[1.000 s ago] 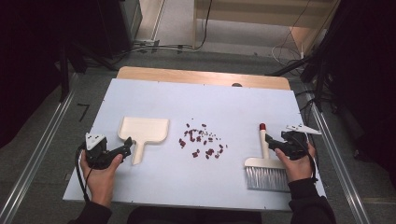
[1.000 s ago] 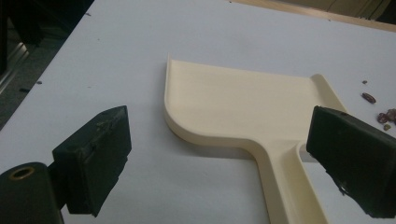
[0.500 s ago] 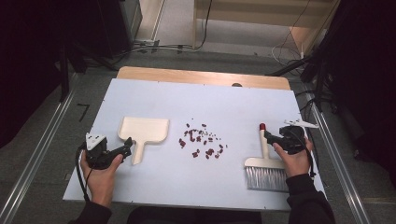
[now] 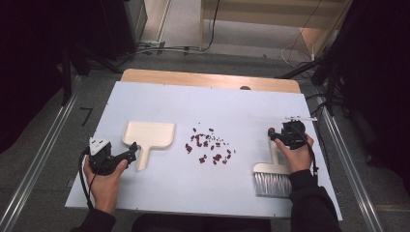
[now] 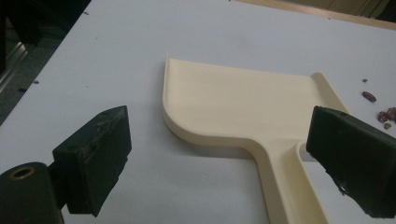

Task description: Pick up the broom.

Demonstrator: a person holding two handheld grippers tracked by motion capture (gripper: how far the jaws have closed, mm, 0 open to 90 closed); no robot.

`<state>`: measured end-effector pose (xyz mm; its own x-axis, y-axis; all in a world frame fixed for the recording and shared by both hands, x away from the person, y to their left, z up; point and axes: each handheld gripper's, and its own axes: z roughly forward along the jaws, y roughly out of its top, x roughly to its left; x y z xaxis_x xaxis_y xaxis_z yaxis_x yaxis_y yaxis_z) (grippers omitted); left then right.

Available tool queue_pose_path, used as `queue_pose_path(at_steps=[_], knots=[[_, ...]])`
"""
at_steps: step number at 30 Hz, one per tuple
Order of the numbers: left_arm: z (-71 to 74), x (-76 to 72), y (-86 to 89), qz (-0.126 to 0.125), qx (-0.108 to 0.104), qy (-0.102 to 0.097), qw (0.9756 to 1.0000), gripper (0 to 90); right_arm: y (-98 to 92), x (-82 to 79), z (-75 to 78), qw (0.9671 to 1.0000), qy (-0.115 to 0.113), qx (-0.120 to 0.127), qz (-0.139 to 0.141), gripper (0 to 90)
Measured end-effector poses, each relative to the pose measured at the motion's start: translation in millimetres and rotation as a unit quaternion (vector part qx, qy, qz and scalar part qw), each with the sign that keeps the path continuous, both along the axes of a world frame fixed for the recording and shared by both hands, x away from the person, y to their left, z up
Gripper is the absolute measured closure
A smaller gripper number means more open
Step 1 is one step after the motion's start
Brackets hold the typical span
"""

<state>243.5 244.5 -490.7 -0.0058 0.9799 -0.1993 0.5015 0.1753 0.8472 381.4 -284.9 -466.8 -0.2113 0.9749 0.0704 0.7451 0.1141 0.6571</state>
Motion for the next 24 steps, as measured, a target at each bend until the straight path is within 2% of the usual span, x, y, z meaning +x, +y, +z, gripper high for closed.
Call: queue_pose_path(at_steps=[9,13,21,24], knots=[[-0.1,-0.4,2.8,0.003,-0.005,-0.001,1.0,7.3,4.8,18.2,-8.7,0.9994,0.026,-0.005,-0.021,48.5],[0.0,-0.5,3.1,0.003,-0.005,-0.001,1.0,7.3,7.7,21.7,-9.6,0.9993,0.027,-0.014,-0.022,50.5],[0.2,-0.7,2.9,0.003,-0.006,-0.001,1.0,7.3,13.3,30.7,-16.6,0.9973,0.055,-0.034,-0.035,55.1],[-0.2,-0.5,3.5,0.003,-0.005,0.0,1.0,7.3,12.8,32.2,-18.7,0.9964,0.066,-0.034,-0.041,57.6]])
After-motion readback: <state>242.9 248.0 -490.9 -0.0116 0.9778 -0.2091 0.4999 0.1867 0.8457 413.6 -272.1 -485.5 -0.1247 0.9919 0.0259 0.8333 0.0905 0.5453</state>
